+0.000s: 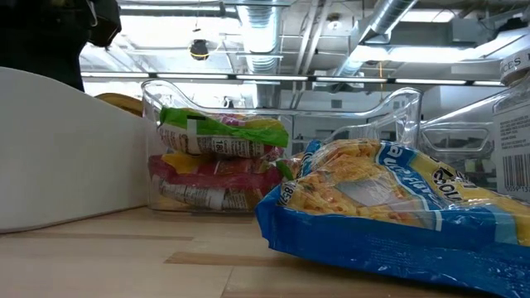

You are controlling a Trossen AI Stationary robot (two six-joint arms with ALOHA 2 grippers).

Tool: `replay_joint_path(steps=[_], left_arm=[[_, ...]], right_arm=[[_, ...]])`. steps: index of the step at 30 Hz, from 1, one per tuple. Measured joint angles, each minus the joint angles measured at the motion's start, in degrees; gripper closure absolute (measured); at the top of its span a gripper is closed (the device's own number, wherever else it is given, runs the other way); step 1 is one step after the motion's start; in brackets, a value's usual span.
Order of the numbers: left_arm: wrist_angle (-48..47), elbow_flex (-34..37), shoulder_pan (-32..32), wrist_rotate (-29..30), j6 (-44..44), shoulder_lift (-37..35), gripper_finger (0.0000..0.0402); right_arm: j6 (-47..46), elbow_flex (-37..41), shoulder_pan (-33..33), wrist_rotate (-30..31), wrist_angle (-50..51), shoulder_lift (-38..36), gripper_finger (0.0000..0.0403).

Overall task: Pick & Place Food Item
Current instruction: Put the green spoon into the white bin

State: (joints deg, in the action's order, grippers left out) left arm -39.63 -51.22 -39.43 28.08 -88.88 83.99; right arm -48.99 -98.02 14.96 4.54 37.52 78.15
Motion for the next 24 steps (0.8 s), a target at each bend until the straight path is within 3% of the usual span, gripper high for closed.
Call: replay_joint_path(steps=[24], left_arm=[[0.8,0.0,1.3,-2.1,0.6,0.0,0.0394]], right_arm=[[1.0,0.0,0.0,0.0,1.7,0.0,0.0249]])
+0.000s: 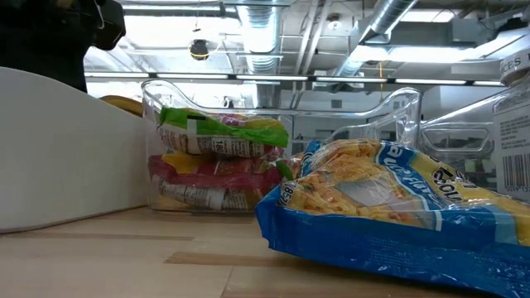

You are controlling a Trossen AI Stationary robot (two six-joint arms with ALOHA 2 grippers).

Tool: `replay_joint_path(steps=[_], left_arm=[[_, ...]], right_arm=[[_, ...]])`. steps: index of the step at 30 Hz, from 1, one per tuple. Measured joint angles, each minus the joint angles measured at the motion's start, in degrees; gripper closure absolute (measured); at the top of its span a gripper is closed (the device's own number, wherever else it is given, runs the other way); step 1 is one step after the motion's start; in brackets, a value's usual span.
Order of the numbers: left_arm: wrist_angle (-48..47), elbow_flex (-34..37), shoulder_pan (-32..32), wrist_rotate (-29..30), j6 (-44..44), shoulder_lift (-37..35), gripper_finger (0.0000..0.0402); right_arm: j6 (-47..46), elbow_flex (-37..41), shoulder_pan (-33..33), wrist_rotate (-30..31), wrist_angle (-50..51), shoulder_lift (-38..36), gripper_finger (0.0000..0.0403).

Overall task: Pick & Place Food Item
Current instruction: Put the green spoon into the white bin, then adjust the white bin

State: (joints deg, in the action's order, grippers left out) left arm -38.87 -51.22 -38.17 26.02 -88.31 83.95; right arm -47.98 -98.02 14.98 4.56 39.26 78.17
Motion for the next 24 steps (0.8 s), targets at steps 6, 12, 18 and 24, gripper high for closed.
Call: replay_joint_path(steps=[6,12,18,24], left_arm=[[0.3,0.0,0.0,0.0,0.0,0.0,0.0386],[0.4,0.0,0.0,0.0,0.0,0.0,0.0374],[0.5,0.0,0.0,0.0,0.0,0.0,0.0341],[1.7,0.0,0.0,1.5,0.1,0.0,0.0305]], right_arm=[[0.0,0.0,0.0,0.0,0.4,0.0,0.0249],[0.0,0.0,0.0,0.0,0.4,0.0,0.0249],[0.0,0.0,0.0,0.0,0.4,0.0,0.0249],[0.0,0.0,0.0,0.0,0.4,0.0,0.0249]])
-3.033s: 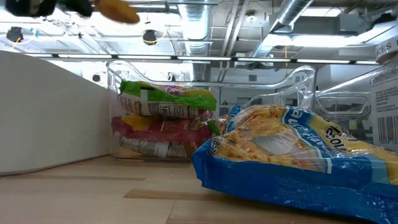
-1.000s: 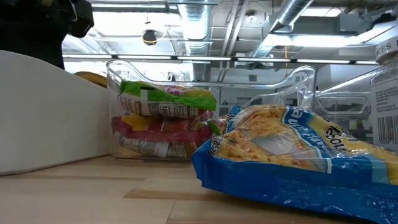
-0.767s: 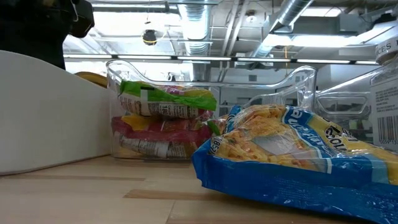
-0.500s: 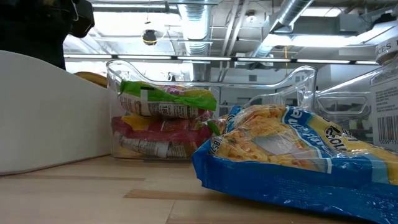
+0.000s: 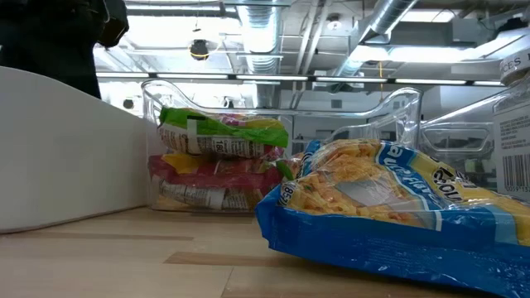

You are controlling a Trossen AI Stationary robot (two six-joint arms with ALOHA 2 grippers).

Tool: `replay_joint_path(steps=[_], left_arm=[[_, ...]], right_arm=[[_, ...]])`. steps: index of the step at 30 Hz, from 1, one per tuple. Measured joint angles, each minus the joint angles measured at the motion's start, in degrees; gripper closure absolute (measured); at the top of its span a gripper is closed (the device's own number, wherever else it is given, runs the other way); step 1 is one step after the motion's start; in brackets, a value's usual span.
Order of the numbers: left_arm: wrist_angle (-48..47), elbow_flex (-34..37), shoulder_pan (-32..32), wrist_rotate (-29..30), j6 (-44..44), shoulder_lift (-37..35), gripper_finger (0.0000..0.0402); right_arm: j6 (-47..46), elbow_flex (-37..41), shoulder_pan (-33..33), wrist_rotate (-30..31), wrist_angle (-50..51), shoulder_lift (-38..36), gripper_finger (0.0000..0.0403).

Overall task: Pick & Place Food Item
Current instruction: Adjust the white bin

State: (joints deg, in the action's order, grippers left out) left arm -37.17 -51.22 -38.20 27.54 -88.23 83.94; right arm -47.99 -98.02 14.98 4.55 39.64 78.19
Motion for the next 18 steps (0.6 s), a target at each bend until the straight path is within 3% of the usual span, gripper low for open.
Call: replay_joint_path(steps=[5,12,18], left_arm=[[0.8,0.0,0.7,0.4,1.1,0.1,0.0315],[0.6,0.0,3.1,0.3,-1.0,0.2,0.0393],[2.1,0.9,5.8,-1.5,-4.2,0.2,0.0400]], right_arm=[[0.0,0.0,0.0,0.0,0.0,0.0,0.0249],[0.1,0.0,0.0,0.0,0.0,0.0,0.0249],[0.1,0.0,0.0,0.0,0.2,0.0,0.0249]])
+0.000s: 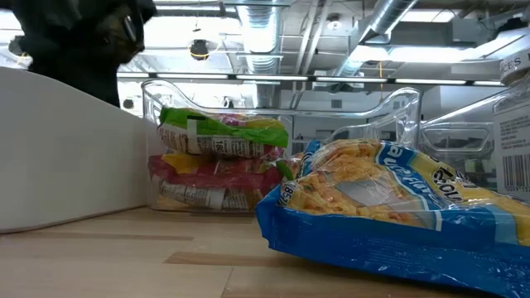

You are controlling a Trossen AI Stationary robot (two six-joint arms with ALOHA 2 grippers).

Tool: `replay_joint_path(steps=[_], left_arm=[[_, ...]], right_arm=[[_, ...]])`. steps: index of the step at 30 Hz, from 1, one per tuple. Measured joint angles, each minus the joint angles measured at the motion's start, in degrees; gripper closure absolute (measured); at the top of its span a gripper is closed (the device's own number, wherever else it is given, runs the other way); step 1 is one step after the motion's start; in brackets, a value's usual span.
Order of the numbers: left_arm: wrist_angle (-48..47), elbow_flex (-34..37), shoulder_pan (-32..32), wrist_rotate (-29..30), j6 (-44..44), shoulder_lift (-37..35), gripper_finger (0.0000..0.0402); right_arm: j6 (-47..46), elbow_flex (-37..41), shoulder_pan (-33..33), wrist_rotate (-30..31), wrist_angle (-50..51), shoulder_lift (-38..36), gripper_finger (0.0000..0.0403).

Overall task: Pick & Place Food Item
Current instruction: Adjust the white bin

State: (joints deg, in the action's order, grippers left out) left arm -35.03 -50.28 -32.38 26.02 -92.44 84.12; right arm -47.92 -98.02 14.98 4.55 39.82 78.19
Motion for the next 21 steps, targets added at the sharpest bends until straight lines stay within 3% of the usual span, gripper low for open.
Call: replay_joint_path(steps=[9,21], left_arm=[[11.2,6.3,2.2,2.5,-9.0,0.1,0.0401],[10.5,6.8,3.3,7.3,-14.7,0.1,0.0401]], right_arm=[[0.1,0.0,0.0,0.0,0.4,0.0,0.0249],[0.2,0.0,0.0,0.0,0.6,0.0,0.0249]])
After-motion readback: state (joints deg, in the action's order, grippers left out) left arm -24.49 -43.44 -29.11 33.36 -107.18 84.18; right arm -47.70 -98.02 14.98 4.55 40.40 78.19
